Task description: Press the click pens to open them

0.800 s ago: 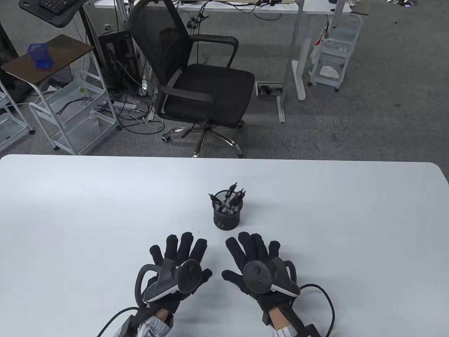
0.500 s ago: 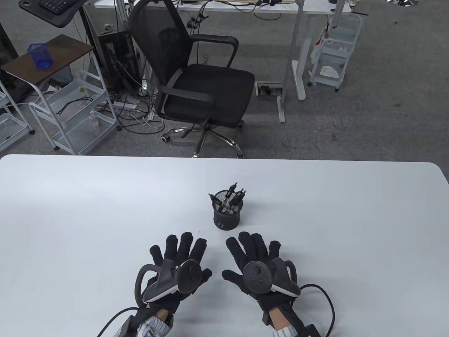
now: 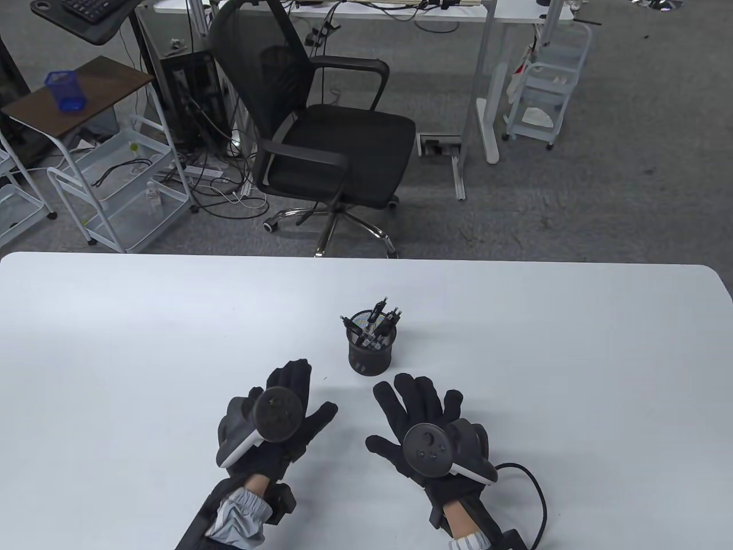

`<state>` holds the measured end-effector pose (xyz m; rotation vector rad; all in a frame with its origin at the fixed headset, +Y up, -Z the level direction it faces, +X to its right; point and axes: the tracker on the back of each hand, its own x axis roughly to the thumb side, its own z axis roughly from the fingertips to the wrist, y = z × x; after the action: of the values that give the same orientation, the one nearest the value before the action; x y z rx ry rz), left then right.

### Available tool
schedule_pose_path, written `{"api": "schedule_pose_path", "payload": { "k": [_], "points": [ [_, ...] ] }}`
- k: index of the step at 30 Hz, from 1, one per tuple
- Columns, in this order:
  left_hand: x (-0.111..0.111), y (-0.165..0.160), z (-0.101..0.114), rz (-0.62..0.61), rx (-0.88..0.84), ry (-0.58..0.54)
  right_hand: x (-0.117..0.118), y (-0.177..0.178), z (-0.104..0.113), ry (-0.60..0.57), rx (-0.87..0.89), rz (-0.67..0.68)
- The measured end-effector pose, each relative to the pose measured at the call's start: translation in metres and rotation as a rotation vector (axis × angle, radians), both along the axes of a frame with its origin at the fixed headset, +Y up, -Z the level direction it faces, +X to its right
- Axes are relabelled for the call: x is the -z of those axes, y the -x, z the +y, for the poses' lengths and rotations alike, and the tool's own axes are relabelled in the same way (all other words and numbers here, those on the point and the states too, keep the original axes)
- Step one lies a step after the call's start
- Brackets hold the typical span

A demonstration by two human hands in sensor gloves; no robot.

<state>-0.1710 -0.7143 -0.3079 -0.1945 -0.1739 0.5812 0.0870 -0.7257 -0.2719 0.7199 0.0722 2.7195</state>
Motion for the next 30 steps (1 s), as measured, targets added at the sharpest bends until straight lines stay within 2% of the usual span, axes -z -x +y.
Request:
{"api": "schedule_pose_path", "payload": {
  "k": [5,7,8,11,14,18,25,30],
  "points": [
    [0.045,0.003,-0.011,0.096,-0.323,0.116,-0.001,0.002,0.001,0.001,-0.001,0.009],
    [0.067,0.001,-0.020,0.119,-0.438,0.217,-0.001,0.002,0.000,0.004,-0.009,0.013],
    [0.072,0.001,-0.022,0.119,-0.460,0.240,-0.001,0.003,0.000,0.005,-0.010,0.013],
    [0.093,-0.004,-0.037,0.084,-0.562,0.357,-0.001,0.004,-0.002,0.011,-0.017,0.018],
    [0.113,-0.016,-0.044,-0.045,-0.548,0.485,0.000,0.006,-0.004,0.019,-0.022,0.023],
    [0.130,-0.029,-0.048,0.007,-0.452,0.456,0.000,0.008,-0.007,0.028,-0.035,0.031],
    [0.136,-0.035,-0.065,0.092,-0.706,0.483,0.000,0.009,-0.009,0.034,-0.049,0.027],
    [0.134,-0.037,-0.066,0.088,-0.721,0.482,0.001,0.007,-0.009,0.030,-0.045,0.019]
  ]
}}
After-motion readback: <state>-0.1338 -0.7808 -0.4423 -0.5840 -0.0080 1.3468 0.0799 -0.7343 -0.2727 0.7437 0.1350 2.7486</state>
